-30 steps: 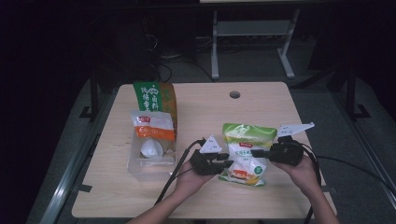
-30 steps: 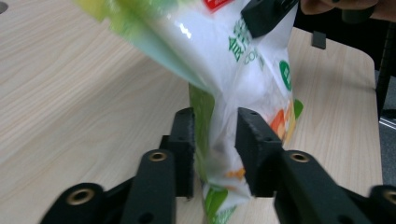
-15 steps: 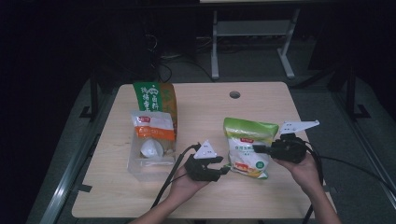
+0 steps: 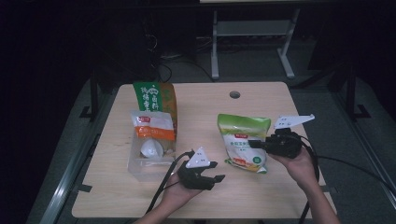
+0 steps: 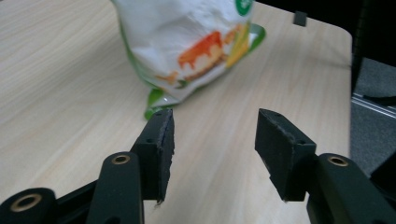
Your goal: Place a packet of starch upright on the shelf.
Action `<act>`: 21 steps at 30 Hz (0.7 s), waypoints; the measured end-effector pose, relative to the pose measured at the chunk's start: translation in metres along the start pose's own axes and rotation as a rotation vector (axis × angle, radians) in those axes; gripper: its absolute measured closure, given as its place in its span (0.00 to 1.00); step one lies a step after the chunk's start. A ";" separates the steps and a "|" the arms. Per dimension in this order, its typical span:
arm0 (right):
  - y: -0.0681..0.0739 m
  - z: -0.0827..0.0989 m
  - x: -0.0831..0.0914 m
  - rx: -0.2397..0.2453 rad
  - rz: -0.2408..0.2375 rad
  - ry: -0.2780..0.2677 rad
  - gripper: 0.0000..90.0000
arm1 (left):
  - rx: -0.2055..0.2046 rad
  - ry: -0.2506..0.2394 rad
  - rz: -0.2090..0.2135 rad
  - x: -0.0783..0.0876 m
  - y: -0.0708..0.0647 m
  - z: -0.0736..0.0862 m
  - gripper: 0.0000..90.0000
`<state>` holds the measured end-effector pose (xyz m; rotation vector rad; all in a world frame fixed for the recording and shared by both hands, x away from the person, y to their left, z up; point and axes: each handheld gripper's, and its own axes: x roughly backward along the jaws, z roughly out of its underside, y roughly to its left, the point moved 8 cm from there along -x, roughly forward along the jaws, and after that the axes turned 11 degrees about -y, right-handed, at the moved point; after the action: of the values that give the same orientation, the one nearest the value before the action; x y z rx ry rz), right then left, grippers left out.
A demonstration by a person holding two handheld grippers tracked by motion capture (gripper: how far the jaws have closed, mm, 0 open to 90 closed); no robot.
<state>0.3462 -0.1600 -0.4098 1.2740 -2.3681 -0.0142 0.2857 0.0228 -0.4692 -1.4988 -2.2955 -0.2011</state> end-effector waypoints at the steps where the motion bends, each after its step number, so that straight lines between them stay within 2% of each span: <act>1: 0.002 -0.003 -0.003 0.005 -0.003 0.005 0.97 | -0.010 -0.006 0.000 0.007 -0.003 0.003 0.52; 5: 0.006 -0.009 -0.008 0.010 -0.011 0.004 0.97 | -0.020 -0.016 -0.001 0.017 -0.007 0.009 0.51; 7: 0.009 -0.014 -0.011 0.011 -0.020 0.000 0.97 | -0.006 -0.024 0.003 0.021 -0.010 0.011 0.50; 16: 0.023 -0.034 -0.024 0.033 -0.046 -0.012 0.97 | -0.011 -0.026 -0.001 0.035 -0.016 0.019 0.49; 21: 0.034 -0.046 -0.039 0.041 -0.073 -0.009 0.97 | -0.017 -0.016 -0.013 0.042 -0.017 0.027 0.48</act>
<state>0.3555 -0.1004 -0.3763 1.3823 -2.3389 0.0061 0.2486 0.0602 -0.4752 -1.4993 -2.3225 -0.2128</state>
